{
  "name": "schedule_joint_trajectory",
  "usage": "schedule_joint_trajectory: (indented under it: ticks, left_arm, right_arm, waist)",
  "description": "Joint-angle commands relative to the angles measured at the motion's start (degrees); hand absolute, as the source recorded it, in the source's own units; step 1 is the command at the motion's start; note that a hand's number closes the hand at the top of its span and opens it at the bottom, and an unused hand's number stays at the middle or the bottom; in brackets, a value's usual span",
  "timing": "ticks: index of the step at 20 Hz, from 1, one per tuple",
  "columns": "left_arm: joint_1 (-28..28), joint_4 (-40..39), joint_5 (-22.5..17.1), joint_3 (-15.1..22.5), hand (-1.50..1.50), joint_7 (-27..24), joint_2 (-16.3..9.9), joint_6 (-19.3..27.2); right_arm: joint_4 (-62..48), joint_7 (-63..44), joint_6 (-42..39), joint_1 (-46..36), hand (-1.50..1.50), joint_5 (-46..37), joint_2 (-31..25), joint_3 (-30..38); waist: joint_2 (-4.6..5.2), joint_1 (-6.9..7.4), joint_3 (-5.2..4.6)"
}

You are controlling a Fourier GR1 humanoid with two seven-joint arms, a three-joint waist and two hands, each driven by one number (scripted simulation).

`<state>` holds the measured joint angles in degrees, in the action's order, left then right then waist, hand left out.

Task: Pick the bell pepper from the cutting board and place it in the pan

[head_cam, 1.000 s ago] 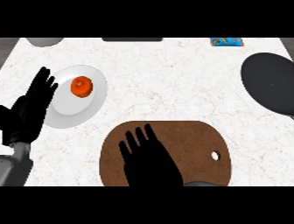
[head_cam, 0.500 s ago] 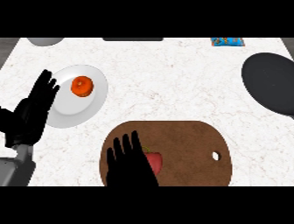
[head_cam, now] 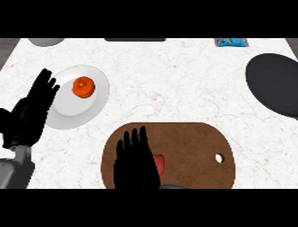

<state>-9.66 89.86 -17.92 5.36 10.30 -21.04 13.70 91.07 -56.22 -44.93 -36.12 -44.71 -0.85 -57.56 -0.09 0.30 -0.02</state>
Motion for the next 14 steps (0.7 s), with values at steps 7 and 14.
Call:
schedule_joint_trajectory:
  ticks: [7,14]
  left_arm:
    - [2.24,1.13,3.59,0.69,0.00,-1.38,3.64,-0.49]
    - [0.03,-0.30,3.25,-3.13,0.00,1.59,3.31,-2.91]
  right_arm:
    - [-8.67,-0.33,1.46,-0.62,-1.50,-2.49,0.83,1.46]
    - [-7.08,4.10,4.54,6.18,-1.50,-9.40,0.60,-0.61]
  waist:
    - [0.07,0.22,0.01]
    - [0.05,-0.23,0.02]
